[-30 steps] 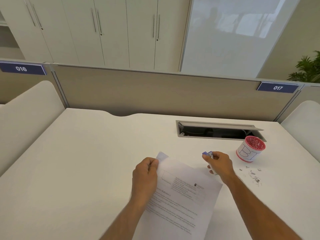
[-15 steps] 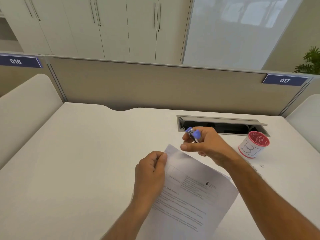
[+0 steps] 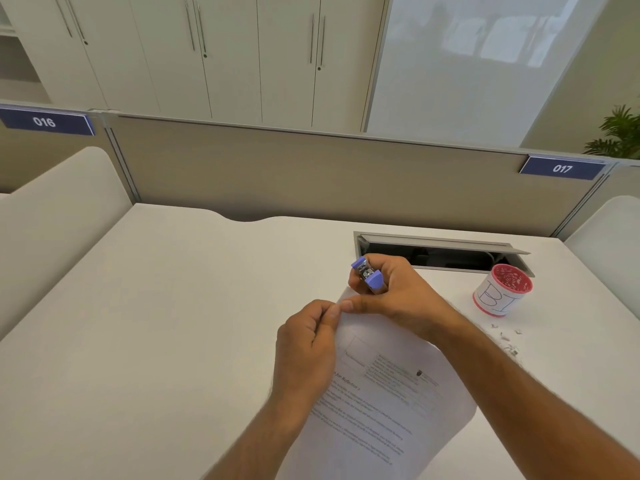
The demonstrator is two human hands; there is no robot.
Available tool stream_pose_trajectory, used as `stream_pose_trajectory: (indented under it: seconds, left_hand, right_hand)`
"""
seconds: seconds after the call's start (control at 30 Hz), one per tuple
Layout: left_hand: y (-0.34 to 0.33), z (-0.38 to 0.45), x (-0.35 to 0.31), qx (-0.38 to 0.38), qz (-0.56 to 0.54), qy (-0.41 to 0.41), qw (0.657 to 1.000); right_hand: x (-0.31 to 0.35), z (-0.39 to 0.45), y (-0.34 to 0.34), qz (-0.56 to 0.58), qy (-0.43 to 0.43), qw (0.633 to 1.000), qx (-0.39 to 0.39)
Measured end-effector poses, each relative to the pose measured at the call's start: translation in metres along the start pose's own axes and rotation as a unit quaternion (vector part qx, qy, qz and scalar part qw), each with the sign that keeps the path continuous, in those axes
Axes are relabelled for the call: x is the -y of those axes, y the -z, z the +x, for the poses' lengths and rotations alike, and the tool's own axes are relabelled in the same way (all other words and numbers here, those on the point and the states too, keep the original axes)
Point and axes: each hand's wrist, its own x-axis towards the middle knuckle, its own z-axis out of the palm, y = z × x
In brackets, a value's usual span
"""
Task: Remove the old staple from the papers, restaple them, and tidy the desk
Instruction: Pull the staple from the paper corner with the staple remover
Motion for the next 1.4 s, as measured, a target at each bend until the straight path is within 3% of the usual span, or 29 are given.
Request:
stream_pose_trajectory:
  seconds: [0.4, 0.6, 0.73, 0.9, 1.1, 1.4]
  left_hand:
    - [0.003, -0.003, -0.003, -0.011, 0.021, -0.027, 0.999]
    - [0.009, -0.002, -0.002, -0.021, 0.051, -0.028, 0.998]
    - [0.013, -0.003, -0.004, -0.018, 0.07, -0.037, 0.997]
    - [0.013, -0.003, 0.002, -0.022, 0.099, -0.063, 0.993]
    - [0.012, -0.007, 0.005, -0.012, 0.123, -0.081, 0.989]
    - [0.012, -0.006, 0.008, -0.017, 0.118, -0.1, 0.988]
  right_hand:
    - [0.001, -0.007, 0.0, 0.04, -0.006, 0.999, -0.012]
    - [0.002, -0.01, 0.013, 0.083, -0.045, 0.992, 0.087]
    - [0.007, -0.014, 0.017, -0.049, -0.039, 0.991, 0.121]
    - [0.01, -0.015, 0.012, -0.198, -0.007, 0.975, 0.098]
    - [0.011, -0.016, 0.006, -0.196, 0.018, 0.974, 0.112]
    - [0.014, -0.015, -0.006, -0.202, 0.058, 0.975, 0.071]
